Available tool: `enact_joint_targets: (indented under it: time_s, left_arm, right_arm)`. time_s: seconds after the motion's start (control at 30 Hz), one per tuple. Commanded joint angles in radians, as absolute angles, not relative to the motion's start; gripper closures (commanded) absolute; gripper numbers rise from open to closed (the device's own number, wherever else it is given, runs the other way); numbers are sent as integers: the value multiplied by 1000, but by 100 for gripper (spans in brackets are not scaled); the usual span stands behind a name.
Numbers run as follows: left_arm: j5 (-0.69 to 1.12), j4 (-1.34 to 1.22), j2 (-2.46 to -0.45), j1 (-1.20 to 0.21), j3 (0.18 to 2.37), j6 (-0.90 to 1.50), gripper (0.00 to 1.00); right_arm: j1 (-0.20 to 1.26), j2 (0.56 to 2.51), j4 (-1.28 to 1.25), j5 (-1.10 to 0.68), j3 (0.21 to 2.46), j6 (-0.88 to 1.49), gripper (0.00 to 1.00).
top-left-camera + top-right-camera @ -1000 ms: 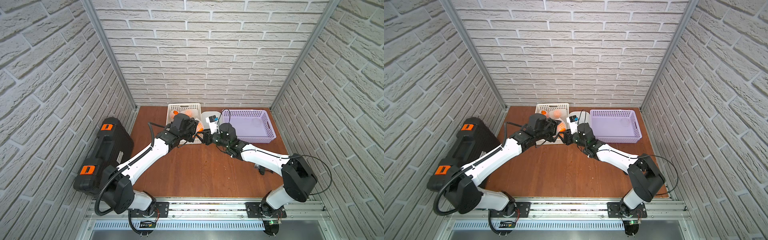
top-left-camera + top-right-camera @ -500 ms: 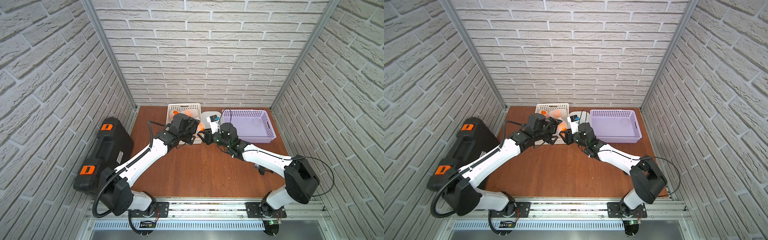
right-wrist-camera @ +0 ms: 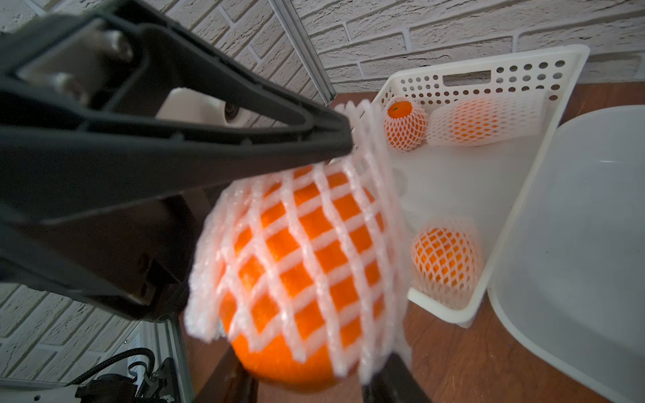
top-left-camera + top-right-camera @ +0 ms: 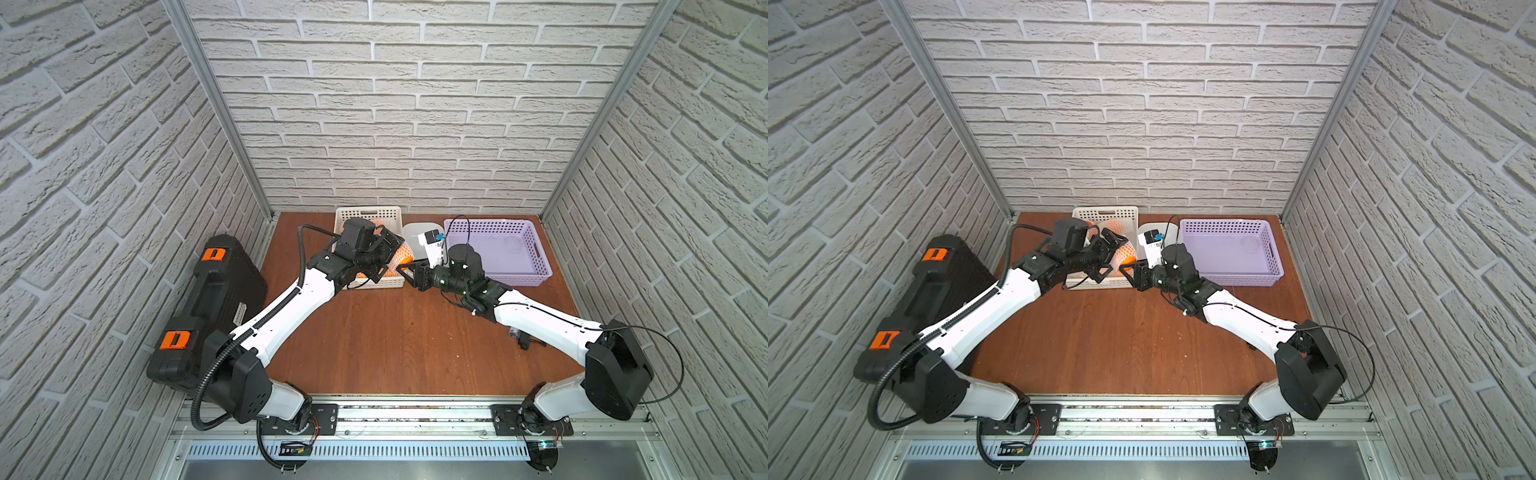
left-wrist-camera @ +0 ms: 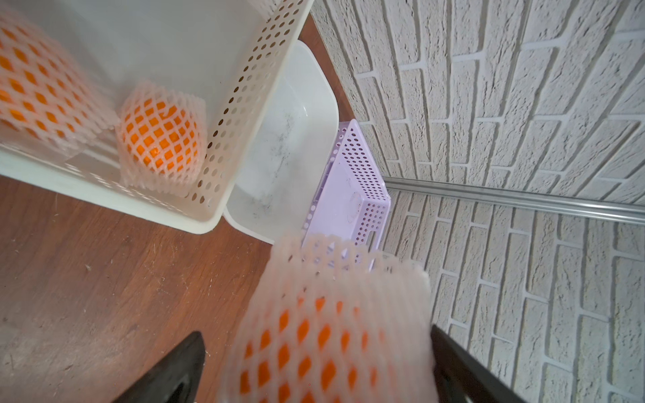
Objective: Remove foam nets from oranges
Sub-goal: Remove the foam net from the orange.
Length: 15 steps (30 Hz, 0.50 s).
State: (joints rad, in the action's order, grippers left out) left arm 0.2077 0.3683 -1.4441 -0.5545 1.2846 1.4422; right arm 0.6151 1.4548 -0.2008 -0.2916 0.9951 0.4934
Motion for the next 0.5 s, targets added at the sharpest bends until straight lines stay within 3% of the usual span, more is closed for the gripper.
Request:
enact_joint_targets:
  time_s: [0.0,0.23,0.47]
  left_arm:
    - [270,356,-1472,-548,1306,1365,3]
    - [249,337,-1460,-550,1278,1388,40]
    - [218,360,-1425,-551,1257,1397,46]
  right_arm:
    - [609,1406,-180,-316,1001,506,80]
    - [607,1390,-128,-323,993,515,82]
    - [607,1360,-88,-325,975,518,82]
